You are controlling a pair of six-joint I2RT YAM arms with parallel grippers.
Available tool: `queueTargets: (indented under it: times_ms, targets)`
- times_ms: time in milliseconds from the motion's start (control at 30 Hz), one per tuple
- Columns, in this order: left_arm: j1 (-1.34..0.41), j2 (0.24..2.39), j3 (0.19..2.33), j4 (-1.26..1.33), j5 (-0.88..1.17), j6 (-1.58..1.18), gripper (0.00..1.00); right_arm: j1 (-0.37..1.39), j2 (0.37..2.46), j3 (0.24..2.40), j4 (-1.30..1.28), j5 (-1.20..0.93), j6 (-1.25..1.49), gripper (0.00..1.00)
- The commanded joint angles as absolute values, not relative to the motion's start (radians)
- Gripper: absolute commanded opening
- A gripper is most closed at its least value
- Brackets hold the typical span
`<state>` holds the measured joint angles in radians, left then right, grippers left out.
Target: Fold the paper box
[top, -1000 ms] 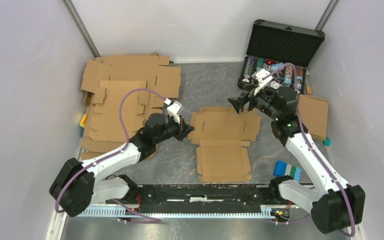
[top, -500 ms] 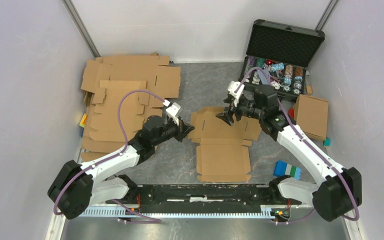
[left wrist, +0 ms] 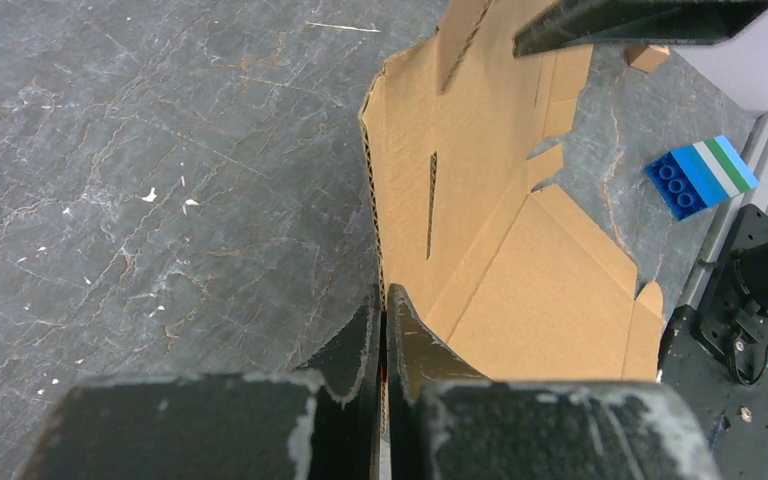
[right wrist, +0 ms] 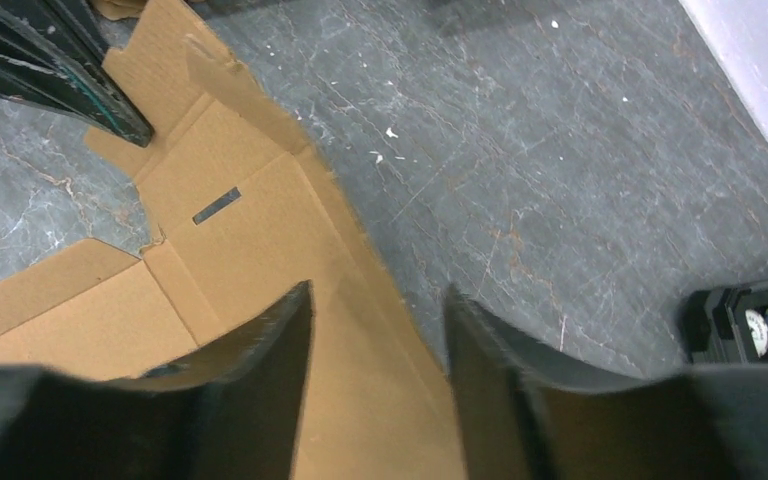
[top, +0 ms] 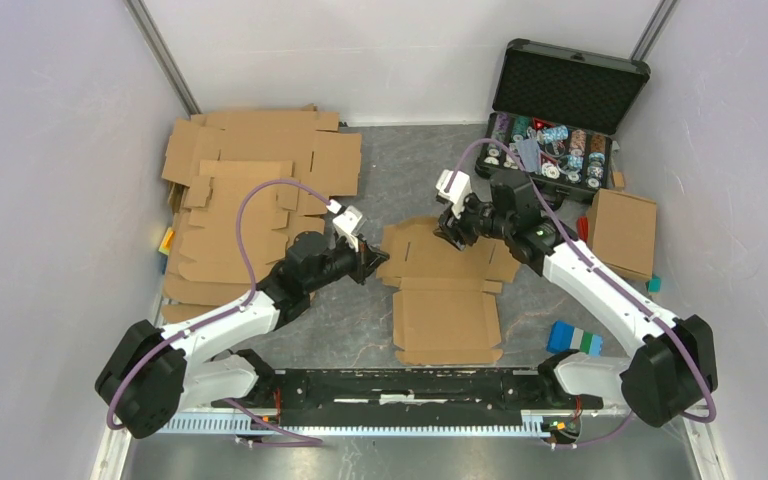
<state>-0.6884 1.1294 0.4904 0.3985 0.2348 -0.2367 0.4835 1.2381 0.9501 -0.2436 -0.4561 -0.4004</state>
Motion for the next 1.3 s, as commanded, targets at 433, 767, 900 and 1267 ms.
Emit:
queueTargets:
  times_ms: [433, 767, 900, 1267]
  targets:
    - [-0.694, 1.162, 0.573, 0.285, 0.03, -0.247, 0.43, 0.493, 1.166, 0.968, -0.205, -0.294, -0.225, 0.0]
    - [-0.638, 1.132, 0.546, 0.242, -0.089, -0.362, 0.89, 0.466, 1.07, 0.75, -0.064, 0.124, 0.086, 0.0]
    - [-0.551, 1.197, 0.557, 0.246, 0.038, -0.444, 0.9, 0.452, 0.998, 0.63, 0.08, 0.098, 0.112, 0.0]
    - [-0.465, 1.256, 0.547, 0.297, 0.199, -0.495, 0.92, 0.446, 0.74, 0.381, 0.284, 0.303, 0.18, 0.0]
